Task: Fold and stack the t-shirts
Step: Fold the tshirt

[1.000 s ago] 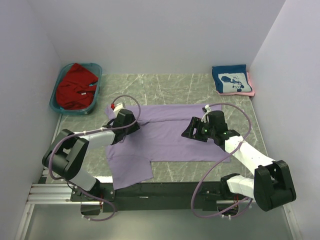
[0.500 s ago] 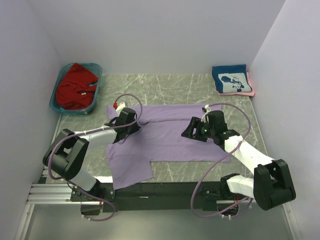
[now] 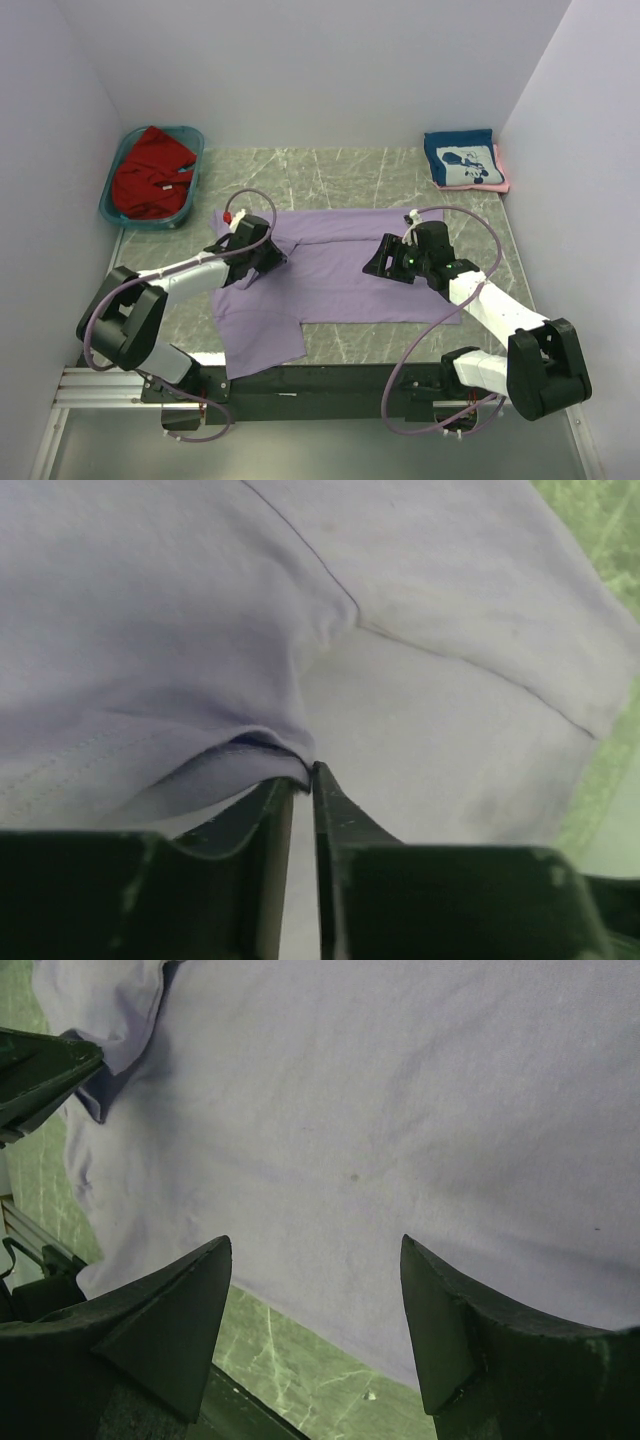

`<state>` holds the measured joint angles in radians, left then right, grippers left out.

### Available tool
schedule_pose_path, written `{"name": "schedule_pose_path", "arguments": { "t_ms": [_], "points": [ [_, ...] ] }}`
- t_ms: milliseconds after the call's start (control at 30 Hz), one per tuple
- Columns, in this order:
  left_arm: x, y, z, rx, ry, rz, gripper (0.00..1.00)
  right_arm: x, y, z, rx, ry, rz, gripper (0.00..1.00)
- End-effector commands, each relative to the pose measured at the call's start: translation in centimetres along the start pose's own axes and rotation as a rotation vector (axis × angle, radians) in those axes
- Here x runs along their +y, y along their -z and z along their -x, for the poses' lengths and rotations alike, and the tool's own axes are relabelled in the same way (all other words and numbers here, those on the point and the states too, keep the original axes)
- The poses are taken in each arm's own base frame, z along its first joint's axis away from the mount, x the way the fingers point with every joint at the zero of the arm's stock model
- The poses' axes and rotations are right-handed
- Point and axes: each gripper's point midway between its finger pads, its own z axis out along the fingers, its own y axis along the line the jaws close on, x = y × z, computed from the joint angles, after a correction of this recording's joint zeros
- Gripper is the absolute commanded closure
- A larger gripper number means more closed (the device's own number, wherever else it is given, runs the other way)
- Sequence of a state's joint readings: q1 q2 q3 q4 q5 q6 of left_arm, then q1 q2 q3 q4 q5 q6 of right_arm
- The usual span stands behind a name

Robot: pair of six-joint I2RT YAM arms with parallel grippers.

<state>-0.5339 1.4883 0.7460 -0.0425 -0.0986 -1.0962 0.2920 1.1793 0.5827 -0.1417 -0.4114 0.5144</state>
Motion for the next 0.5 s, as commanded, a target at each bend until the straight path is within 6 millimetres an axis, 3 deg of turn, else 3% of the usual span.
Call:
{"name": "schedule_pose_path", "arguments": {
  "t_ms": [0, 133, 267, 367, 467],
  "points": [
    [-2.0, 1.2, -0.9, 0.056, 0.079, -0.084, 0.79, 1.1, 0.1, 1.2, -0.032, 0.036, 0.033, 0.25],
    [-2.8, 1.6, -2.4, 0.133, 0.100, -0.136, 0.77, 1.1, 0.1, 1.2, -0.032, 0.037, 0.033, 0.25],
    [-2.9, 3.2, -2.9, 0.164, 0.110, -0.149, 0.75, 1.3, 0.1, 1.1, -0.024, 0.040, 0.042, 0.26],
    [-2.7, 4.9, -2.3, 0.131, 0.125, -0.152, 0.71, 1.8, 0.0, 1.0, -0.009, 0.045, 0.072, 0.26],
    [-0.9, 6.5, -0.7, 0.056, 0.170, -0.121, 0.63, 3.0, -0.3, 0.8, 0.019, 0.048, 0.118, 0.27]
  ]
}}
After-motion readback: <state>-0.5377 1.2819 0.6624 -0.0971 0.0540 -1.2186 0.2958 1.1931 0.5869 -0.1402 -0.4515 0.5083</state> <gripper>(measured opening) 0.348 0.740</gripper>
